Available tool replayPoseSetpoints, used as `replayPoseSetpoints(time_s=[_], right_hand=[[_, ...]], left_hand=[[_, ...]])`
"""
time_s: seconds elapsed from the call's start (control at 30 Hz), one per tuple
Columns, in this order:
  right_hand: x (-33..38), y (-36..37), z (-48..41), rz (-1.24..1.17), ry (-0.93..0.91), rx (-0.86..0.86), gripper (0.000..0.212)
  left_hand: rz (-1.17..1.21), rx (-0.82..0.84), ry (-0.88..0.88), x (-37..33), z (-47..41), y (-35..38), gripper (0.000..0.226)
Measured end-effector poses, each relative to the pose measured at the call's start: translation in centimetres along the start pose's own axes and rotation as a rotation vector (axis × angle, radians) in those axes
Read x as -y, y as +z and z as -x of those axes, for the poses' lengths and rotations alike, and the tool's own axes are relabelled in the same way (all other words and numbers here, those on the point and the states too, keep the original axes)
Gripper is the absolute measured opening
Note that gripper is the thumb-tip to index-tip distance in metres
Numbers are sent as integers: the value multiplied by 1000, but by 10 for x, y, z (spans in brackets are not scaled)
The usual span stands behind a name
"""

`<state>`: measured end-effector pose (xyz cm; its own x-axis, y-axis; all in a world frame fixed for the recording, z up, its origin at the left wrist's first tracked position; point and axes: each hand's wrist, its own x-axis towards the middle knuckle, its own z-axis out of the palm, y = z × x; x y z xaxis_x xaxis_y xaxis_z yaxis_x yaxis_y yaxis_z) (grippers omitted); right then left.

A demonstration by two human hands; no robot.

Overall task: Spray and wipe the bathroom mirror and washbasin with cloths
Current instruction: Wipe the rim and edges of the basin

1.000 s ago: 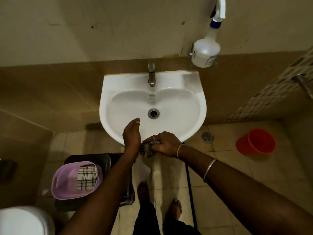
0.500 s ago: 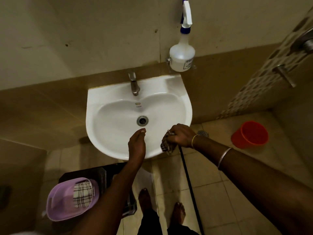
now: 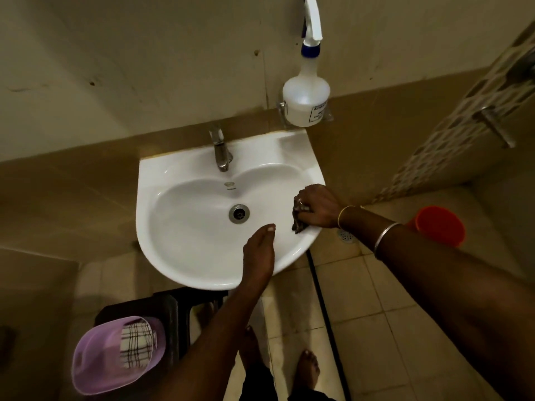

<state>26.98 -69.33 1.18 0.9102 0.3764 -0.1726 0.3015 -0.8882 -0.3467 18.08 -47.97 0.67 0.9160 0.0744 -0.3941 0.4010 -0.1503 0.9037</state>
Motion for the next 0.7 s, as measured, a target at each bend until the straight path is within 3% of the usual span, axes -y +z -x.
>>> replayPoseSetpoints(time_s=[0.1, 0.17, 0.37, 0.7], right_hand=[[-26, 6, -5, 156, -230, -49, 32], [-37, 3, -7, 201, -276, -52, 44], [-42, -7, -22, 172, -93, -86, 71], [-29, -1, -91, 180, 230, -381, 59]], left_hand=[[13, 6, -25, 2, -4, 3, 35], [27, 8, -34, 2, -7, 4, 33], [62, 10, -62, -1, -13, 11, 31], [222, -5, -132, -1, -22, 9, 28]])
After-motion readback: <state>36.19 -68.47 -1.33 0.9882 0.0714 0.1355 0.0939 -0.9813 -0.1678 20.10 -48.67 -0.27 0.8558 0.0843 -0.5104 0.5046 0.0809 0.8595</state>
